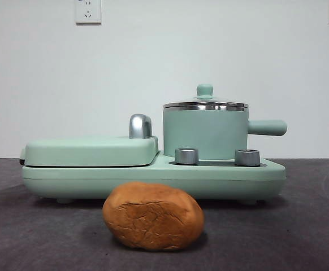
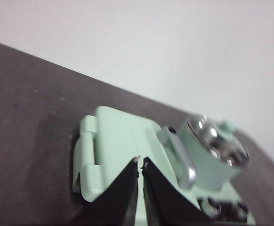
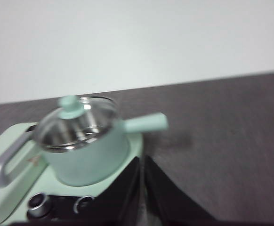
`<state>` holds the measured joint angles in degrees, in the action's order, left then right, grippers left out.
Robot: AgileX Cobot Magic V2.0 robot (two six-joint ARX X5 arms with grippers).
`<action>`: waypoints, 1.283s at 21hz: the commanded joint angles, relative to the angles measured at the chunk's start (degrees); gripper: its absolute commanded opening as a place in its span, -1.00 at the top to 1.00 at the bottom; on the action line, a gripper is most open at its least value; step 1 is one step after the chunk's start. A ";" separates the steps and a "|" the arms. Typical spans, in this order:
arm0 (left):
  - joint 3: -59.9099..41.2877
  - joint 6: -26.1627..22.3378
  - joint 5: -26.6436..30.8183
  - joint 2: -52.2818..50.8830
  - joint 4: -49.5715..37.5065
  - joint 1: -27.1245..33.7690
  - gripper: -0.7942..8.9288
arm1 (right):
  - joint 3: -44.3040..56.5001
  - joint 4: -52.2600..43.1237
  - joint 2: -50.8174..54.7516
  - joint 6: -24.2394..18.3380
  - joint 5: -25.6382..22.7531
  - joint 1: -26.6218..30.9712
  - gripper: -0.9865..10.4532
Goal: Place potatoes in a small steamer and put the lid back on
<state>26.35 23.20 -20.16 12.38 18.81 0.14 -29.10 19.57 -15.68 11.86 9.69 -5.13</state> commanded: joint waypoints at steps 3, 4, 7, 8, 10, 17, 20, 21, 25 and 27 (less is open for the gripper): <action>6.97 -19.26 -6.54 4.81 2.29 -0.04 0.81 | -6.32 0.61 -6.03 -13.42 6.58 0.00 0.81; 8.17 -21.81 -7.63 5.99 2.80 -0.09 0.81 | -7.28 0.63 -7.19 -15.78 7.82 0.00 0.81; 11.13 -30.49 -9.16 9.60 4.15 -0.26 0.81 | -9.46 0.61 -10.25 -21.68 9.90 -0.04 0.81; 11.85 -33.73 -9.20 10.69 4.37 -0.33 0.81 | -9.97 0.63 -11.02 -23.21 10.05 -0.09 0.80; 13.14 -40.52 -9.20 12.79 4.37 -0.63 0.81 | -10.71 0.63 -12.48 -27.26 10.01 -0.44 0.80; 14.75 -45.59 -9.20 17.66 0.96 -1.99 0.61 | -10.97 0.63 -13.81 -34.80 9.70 -2.16 0.45; 14.75 -42.75 -9.20 18.62 -0.42 -2.69 0.40 | -10.97 0.66 -13.81 -34.73 9.57 -2.14 0.23; 14.75 -41.77 -9.20 18.86 -0.79 -2.99 0.32 | -10.97 0.63 -13.81 -34.73 9.60 -2.14 0.23; 14.75 -40.98 -8.87 19.63 -0.87 -4.15 0.18 | -10.97 0.66 -13.79 -34.29 9.60 -2.14 0.23; 14.75 -40.24 -8.79 20.20 -1.36 -4.81 0.18 | -10.97 0.63 -13.79 -33.83 9.57 -2.14 0.23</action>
<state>40.01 -18.20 -28.86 32.08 18.15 -4.43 -39.22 20.60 -29.30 -22.26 19.33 -7.11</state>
